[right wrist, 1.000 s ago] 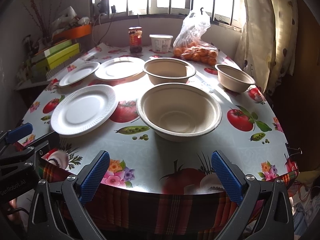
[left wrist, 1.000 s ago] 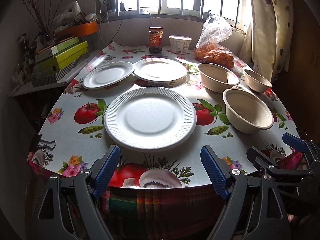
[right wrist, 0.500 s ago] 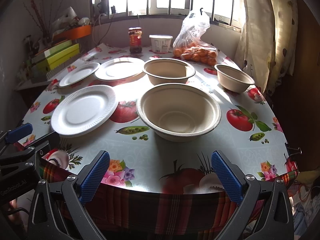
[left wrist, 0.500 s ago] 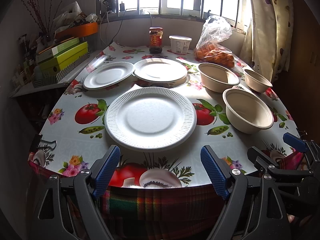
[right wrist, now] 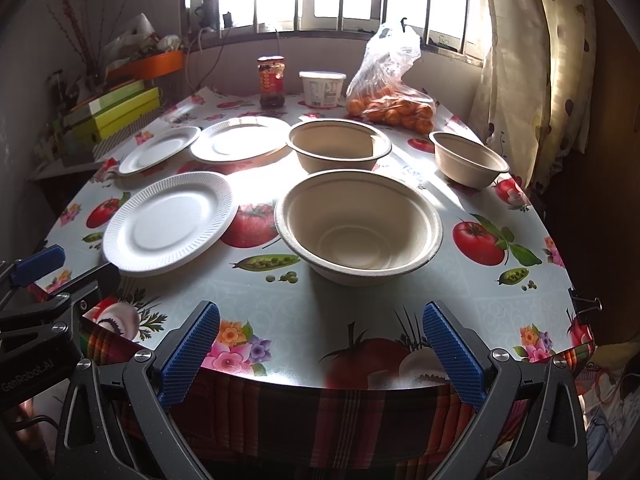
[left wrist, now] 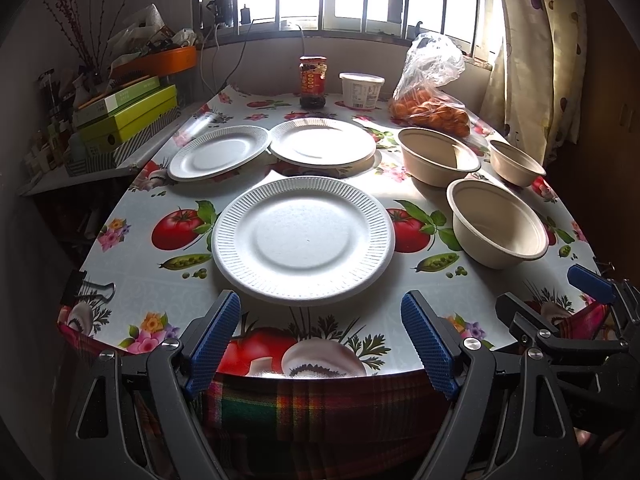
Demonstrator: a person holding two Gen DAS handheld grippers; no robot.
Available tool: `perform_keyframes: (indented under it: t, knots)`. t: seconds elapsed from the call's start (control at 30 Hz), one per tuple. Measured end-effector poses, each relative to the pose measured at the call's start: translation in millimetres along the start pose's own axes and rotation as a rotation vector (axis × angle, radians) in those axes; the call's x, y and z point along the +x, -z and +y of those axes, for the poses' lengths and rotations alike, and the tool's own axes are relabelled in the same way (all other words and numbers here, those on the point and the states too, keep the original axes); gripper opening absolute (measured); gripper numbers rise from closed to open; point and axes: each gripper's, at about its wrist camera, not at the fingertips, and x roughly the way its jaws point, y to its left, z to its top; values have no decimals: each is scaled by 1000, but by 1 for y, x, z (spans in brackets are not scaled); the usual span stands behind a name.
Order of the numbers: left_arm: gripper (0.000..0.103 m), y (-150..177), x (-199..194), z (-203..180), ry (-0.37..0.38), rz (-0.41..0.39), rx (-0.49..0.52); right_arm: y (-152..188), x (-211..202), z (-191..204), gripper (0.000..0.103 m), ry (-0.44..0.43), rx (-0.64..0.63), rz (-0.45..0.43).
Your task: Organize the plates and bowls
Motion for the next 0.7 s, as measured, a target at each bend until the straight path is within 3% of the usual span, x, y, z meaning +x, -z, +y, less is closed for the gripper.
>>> perform_keyframes:
  t: [0.7]
  knots:
    - [83, -5, 2, 4, -8, -7, -1, -8, -2, -2, 103, 3, 2, -6]
